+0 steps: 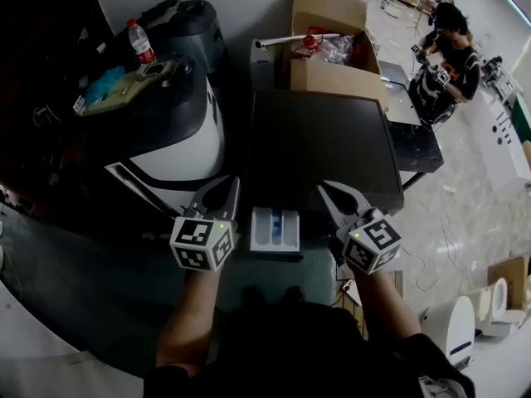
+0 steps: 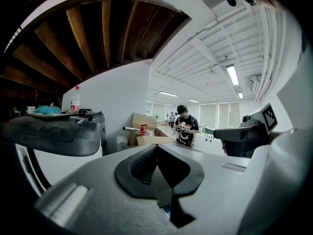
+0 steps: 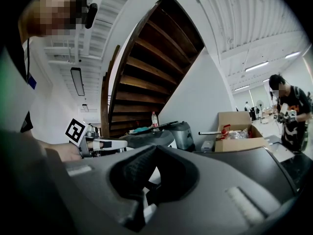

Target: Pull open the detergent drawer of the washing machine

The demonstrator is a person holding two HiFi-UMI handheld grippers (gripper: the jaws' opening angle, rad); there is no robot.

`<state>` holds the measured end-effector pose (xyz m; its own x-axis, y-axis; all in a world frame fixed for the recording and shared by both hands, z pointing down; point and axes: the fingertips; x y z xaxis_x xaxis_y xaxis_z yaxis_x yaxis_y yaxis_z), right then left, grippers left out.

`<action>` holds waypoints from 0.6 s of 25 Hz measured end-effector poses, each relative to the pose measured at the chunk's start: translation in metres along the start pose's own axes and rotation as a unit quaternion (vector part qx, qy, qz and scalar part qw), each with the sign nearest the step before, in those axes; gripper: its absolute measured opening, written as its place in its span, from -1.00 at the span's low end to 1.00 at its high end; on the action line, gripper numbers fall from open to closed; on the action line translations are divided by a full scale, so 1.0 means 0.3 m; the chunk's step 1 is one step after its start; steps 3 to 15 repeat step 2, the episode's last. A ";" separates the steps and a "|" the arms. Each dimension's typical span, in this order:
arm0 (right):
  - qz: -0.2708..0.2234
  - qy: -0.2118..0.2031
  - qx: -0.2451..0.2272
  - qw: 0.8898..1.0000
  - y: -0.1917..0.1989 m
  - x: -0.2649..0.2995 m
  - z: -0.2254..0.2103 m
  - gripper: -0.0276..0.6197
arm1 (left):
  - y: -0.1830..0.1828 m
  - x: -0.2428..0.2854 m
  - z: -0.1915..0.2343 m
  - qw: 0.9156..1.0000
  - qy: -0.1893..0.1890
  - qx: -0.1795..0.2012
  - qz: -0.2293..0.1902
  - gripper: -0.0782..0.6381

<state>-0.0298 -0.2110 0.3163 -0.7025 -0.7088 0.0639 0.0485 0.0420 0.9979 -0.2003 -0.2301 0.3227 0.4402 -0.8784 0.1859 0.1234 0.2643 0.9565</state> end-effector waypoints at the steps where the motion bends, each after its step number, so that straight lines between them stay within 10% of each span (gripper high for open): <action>1: 0.000 0.001 0.000 1.000 -0.001 0.001 -0.003 -0.91 | 0.000 0.003 0.000 1.000 0.000 0.000 0.000 -0.75; 15: -0.001 0.001 0.001 1.000 -0.001 0.003 -0.007 -0.91 | -0.001 0.007 0.001 1.000 0.001 0.000 0.000 -0.75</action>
Point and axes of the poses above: the fingertips, and each gripper's own axes: x forward along the fingers, z to its left, y out of its underside, and after that the axes turned 10 degrees about -x, right-handed
